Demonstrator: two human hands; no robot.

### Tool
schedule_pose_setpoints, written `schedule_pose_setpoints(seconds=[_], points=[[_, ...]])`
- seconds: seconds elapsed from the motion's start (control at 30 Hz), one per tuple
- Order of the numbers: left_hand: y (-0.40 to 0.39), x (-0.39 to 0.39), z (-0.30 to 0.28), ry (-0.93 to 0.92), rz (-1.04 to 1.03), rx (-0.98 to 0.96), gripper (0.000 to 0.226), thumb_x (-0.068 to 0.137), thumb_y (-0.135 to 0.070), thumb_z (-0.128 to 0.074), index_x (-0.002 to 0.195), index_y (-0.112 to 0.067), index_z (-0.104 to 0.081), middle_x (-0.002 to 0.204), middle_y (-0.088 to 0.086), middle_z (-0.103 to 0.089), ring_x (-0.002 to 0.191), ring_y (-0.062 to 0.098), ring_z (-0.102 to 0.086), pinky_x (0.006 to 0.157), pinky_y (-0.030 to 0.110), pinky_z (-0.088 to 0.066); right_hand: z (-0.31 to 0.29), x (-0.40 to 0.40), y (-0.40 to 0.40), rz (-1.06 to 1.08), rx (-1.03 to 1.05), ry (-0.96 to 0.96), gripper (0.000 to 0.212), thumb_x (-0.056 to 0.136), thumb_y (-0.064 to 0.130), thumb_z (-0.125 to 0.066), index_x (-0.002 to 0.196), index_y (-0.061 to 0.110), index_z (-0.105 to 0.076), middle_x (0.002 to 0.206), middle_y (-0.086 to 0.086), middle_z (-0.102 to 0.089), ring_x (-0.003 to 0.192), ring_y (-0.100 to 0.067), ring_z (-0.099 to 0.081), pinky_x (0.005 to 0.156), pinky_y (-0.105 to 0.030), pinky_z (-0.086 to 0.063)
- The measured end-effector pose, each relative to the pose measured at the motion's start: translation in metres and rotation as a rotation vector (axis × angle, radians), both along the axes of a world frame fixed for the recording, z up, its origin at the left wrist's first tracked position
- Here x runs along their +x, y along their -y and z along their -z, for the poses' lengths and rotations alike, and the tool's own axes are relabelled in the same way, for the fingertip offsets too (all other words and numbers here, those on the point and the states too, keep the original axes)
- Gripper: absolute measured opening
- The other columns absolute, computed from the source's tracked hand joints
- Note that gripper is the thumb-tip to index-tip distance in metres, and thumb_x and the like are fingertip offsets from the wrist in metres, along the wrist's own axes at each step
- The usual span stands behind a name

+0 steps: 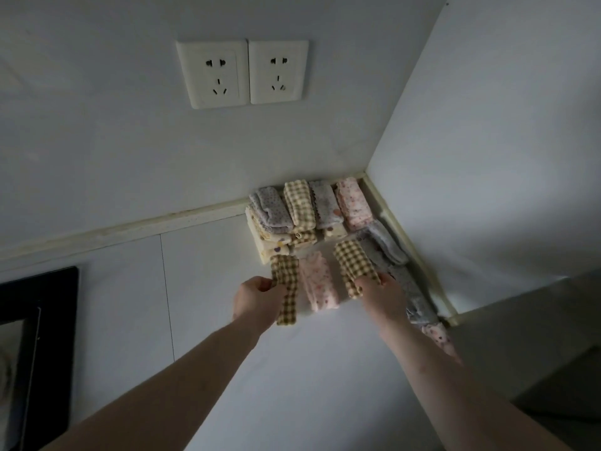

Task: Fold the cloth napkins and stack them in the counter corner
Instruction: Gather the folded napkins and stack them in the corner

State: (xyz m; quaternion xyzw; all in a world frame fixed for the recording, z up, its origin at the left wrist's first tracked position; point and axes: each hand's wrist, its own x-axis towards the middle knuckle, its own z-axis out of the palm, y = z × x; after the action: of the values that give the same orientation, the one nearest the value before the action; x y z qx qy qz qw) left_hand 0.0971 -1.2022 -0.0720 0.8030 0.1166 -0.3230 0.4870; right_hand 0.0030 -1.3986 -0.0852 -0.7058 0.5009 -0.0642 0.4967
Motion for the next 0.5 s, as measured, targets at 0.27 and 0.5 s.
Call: schedule_pose_setpoints(seconds=[0.27, 0.5], points=[[-0.010, 0.022, -0.020, 0.130, -0.054, -0.206, 0.008, 0.093, -0.020, -0.065, 0.101, -0.019, -0.066, 0.097, 0.004, -0.073, 0.086, 0.021, -0.068, 0.070, 0.035, -0.053, -0.022, 0.058, 0.047, 0.177, 0.000, 0.234, 0.040, 0.065, 0.040, -0.065, 0.095, 0.015, -0.073, 0.088, -0.007, -0.075, 0.085, -0.035, -0.072, 0.077, -0.051, -0.061], [0.017, 0.046, -0.035, 0.140, -0.080, -0.336, 0.012, 0.093, -0.014, -0.066, 0.104, -0.012, -0.068, 0.096, 0.007, -0.074, 0.083, 0.020, -0.069, 0.068, 0.031, -0.052, -0.029, 0.121, 0.081, 0.099, 0.051, 0.205, 0.029, 0.082, 0.028, -0.071, 0.108, 0.015, -0.071, 0.086, -0.002, -0.073, 0.079, -0.025, -0.072, 0.078, -0.044, -0.061]])
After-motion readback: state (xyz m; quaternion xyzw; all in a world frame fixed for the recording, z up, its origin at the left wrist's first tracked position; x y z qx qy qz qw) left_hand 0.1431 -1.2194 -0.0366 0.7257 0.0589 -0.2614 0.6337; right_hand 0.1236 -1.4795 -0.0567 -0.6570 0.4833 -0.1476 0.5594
